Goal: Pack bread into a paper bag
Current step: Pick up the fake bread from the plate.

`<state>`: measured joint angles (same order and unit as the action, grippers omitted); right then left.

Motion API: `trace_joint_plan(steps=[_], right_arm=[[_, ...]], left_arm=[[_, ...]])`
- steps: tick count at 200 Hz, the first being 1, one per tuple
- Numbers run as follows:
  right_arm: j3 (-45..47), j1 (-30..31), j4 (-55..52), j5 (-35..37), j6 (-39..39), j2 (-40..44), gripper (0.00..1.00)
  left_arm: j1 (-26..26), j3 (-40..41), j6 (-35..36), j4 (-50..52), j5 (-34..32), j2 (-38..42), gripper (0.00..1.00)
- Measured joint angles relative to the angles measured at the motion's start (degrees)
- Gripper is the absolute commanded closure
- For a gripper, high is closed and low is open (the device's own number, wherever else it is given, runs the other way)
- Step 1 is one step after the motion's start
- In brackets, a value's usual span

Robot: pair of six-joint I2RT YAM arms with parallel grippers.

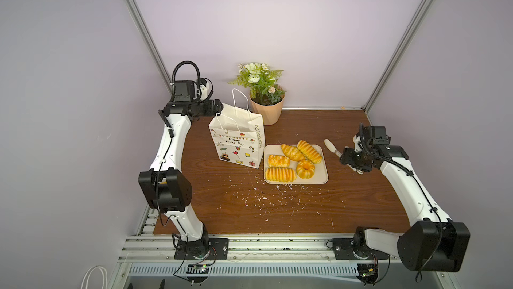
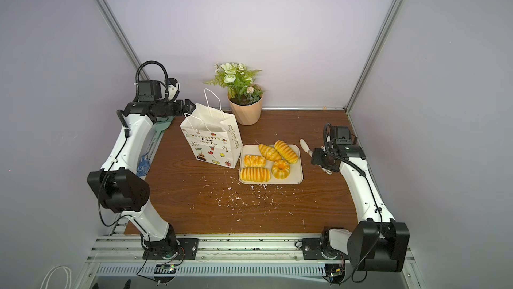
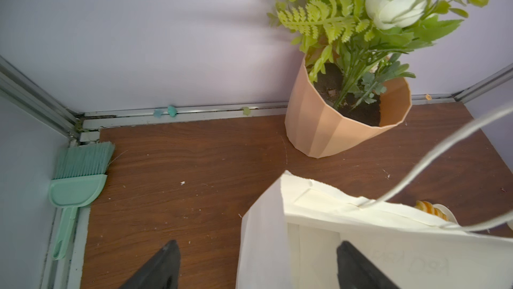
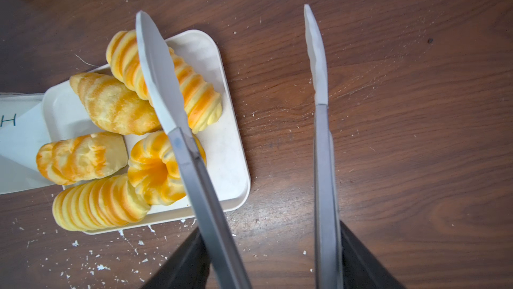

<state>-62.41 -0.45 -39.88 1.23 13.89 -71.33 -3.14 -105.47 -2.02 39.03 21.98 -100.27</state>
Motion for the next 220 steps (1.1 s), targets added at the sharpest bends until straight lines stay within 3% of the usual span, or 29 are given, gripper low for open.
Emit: trace_joint_plan(steps=[30, 85, 106, 146, 158, 191, 220], right_arm=[[-0.55, 0.0, -0.79, -0.07, -0.04, -0.13, 0.31], [-3.65, 0.09, -1.16, -0.09, -0.72, -0.48, 0.31], [-4.46, 0.24, -1.29, -0.09, -1.05, -1.44, 0.31], [-4.68, 0.44, -1.4, -0.11, -1.27, -2.71, 0.32], [-4.87, 0.5, -1.36, -0.11, -1.29, -2.95, 0.32], [-4.92, 0.5, -1.29, -0.11, -1.38, -3.04, 0.32], [-4.98, 0.57, -1.36, -0.11, -1.44, -3.04, 0.32]], left_arm=[[2.73, 0.09, 1.18, 1.77, 0.13, -0.11, 0.33], [4.09, 2.05, 1.55, 4.46, -6.19, -0.09, 0.34], [4.09, 2.14, 1.88, 5.51, -10.43, -0.09, 0.14], [4.09, 0.7, 1.66, 6.34, -14.73, -0.07, 0.13], [4.09, -0.07, 1.66, 6.29, -14.8, -0.07, 0.17], [4.09, -2.1, 1.7, 6.49, -14.4, -1.14, 0.39], [4.09, -3.43, 1.64, 7.04, -13.53, -3.82, 0.49]])
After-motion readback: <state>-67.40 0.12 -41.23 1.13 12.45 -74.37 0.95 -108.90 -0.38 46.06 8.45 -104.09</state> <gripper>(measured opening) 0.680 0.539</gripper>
